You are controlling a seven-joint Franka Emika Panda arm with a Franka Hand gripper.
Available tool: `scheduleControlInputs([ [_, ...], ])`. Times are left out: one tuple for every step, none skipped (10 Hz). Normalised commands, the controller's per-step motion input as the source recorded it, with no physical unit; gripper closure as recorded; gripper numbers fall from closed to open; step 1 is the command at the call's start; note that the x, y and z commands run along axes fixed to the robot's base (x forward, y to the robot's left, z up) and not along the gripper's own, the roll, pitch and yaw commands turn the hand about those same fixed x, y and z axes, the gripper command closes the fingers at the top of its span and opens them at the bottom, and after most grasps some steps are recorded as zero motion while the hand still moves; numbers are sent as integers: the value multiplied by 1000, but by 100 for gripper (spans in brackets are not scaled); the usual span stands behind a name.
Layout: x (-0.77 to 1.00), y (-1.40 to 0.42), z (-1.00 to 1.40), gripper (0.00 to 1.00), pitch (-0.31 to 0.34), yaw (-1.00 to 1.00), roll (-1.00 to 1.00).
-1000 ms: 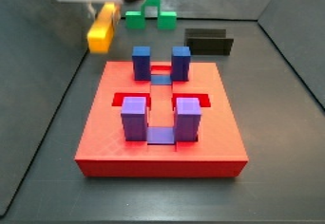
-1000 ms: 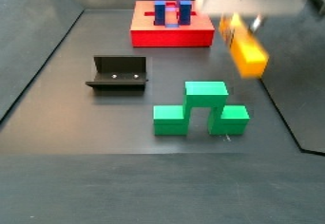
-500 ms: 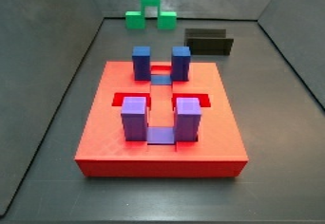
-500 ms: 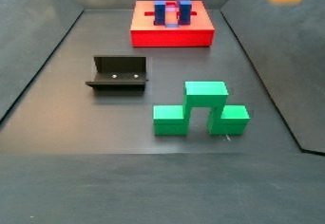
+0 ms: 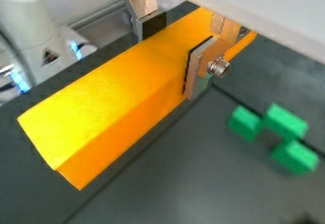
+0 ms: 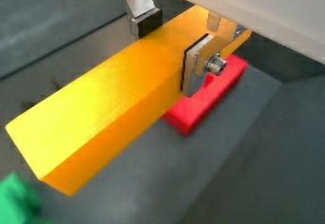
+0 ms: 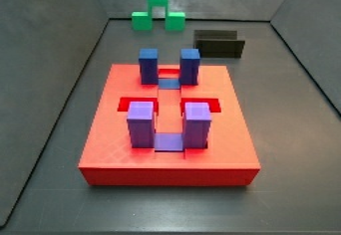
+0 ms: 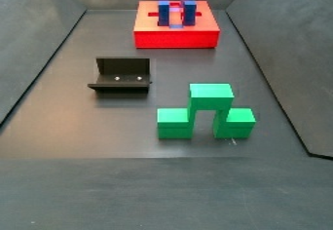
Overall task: Pick up the yellow object. Move up. Move to above the board. Insert the yellow object.
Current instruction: Move to above the board, then insert the yellow object.
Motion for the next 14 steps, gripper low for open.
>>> scheduleControlInputs([
  [969,-1400,201,100,198,-63,124],
  [1019,-1400,223,100,195,-25,-14],
  [988,-1400,245,100,176,-23,9],
  [975,-1400,247,100,156,-6,41],
  [726,-943,167,100,146,4,48],
  [556,-675,124,100,147,6,57],
  [285,-332,84,100,100,7,39],
  [159,-207,61,100,54,8,44],
  [-17,0,-43,100,0,0,-1],
  [0,0,-31,100,0,0,-7],
  [-20,0,-49,100,0,0,-3],
  [-11,0,-63,100,0,0,-3],
  [-23,-6,-74,100,0,0,-1],
  [0,-43,-109,100,0,0,0],
])
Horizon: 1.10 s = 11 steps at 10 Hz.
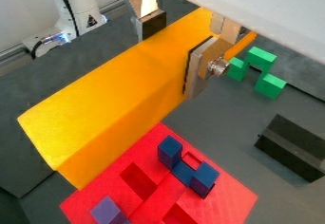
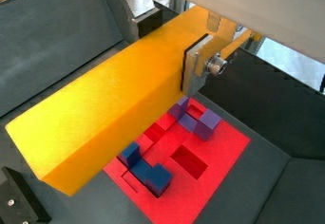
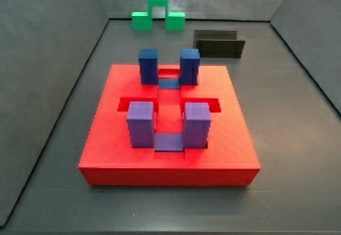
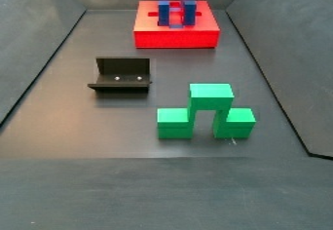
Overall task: Pick up the yellow object. Move up. Move to above the board. Insert the yellow object.
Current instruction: Insert the yellow object.
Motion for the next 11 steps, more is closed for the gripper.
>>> scheduleControlInputs([
  [194,-189,-263,100,0,0,0],
  [886,-69,-331,100,-20,86,0],
  [937,-69,-343,100,-47,91,0],
  [903,-69,-351,100,-83,94,0],
  [811,-94,-426,100,-123,106,0],
  [700,-106,-497,100,-170,114,0],
  [634,-163,-534,100,-167,83,7],
  [586,-234,-583,100,-156,57,66],
  [523,-249,-634,100,-107,57,109],
  [280,-297,-606,100,-17,60,189],
  [40,-314,-594,100,4,0,276],
])
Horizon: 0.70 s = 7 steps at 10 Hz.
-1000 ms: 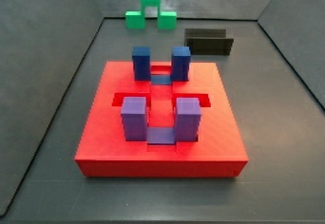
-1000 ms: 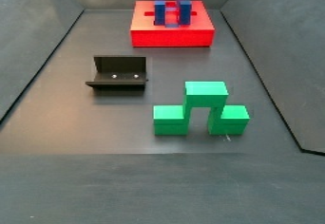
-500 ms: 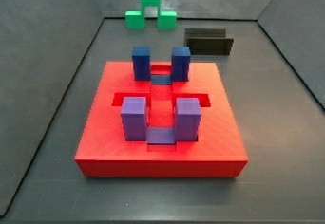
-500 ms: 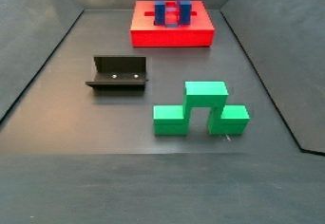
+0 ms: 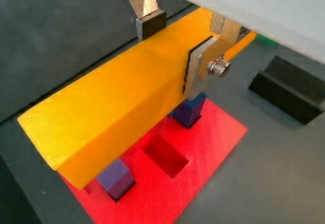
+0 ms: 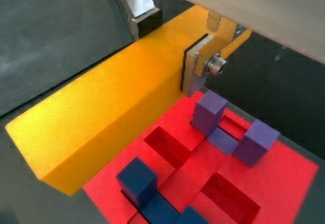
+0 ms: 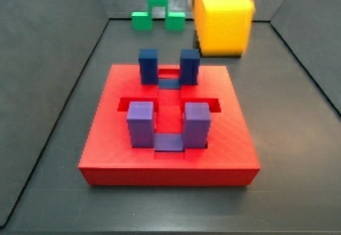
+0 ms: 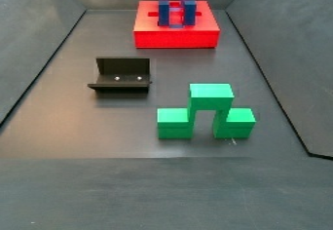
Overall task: Pick up the yellow object. Move up. Move to above the board. Insert the yellow object.
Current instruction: Insert the yellow object.
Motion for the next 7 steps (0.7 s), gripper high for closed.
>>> scheduleControlInputs([
  [0,-291,-554,100,36,-97,286],
  [0,-289,-629,100,26,-137,301],
  [-6,-289,-651,100,0,-154,274],
  [-57,-214,-571,100,0,-131,207],
  [-174,-80,-486,100,1,-171,147],
  [-166,0,-329,100,24,-240,83],
  [-214,217,-140,100,30,-323,0],
])
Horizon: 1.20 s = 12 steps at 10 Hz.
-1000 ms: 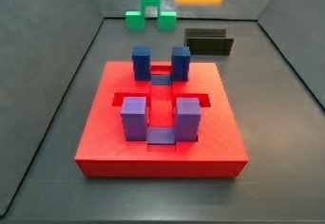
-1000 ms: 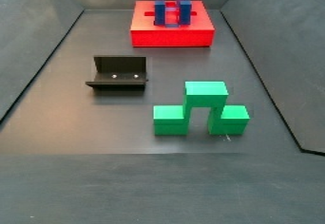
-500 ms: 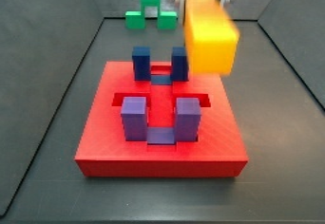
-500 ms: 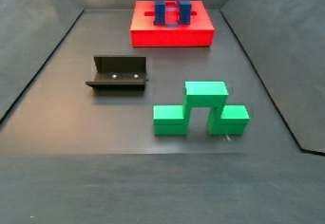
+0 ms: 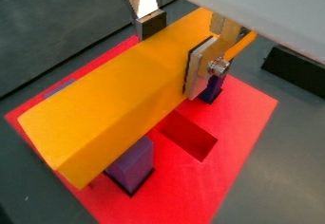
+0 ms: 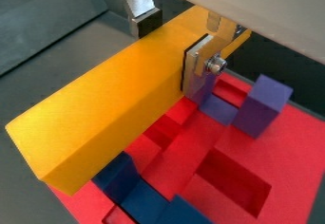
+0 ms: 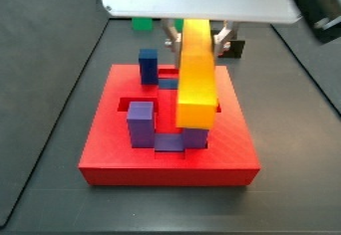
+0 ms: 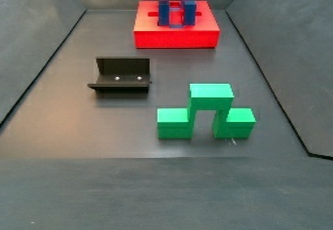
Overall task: Pick up the yellow object. Move up. Move to above the board. Insert the yellow object.
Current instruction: Insert the yellow object.
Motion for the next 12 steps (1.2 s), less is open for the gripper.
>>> scheduleControlInputs([
  [-186,337,0,100,26,-343,-51],
  [-186,183,-6,100,4,-314,-36],
  [-157,31,-100,100,1,-226,-14],
  [-94,0,0,100,0,-114,-51],
  [63,0,0,100,0,200,-33],
  [0,0,0,100,0,323,-17],
  [106,0,11,100,0,469,-27],
  [160,0,74,100,0,523,-79],
  [89,3,54,100,0,454,-93],
  [0,43,54,100,0,297,-127],
  [-151,51,0,100,0,57,-94],
  [-254,31,0,100,-26,0,-64],
])
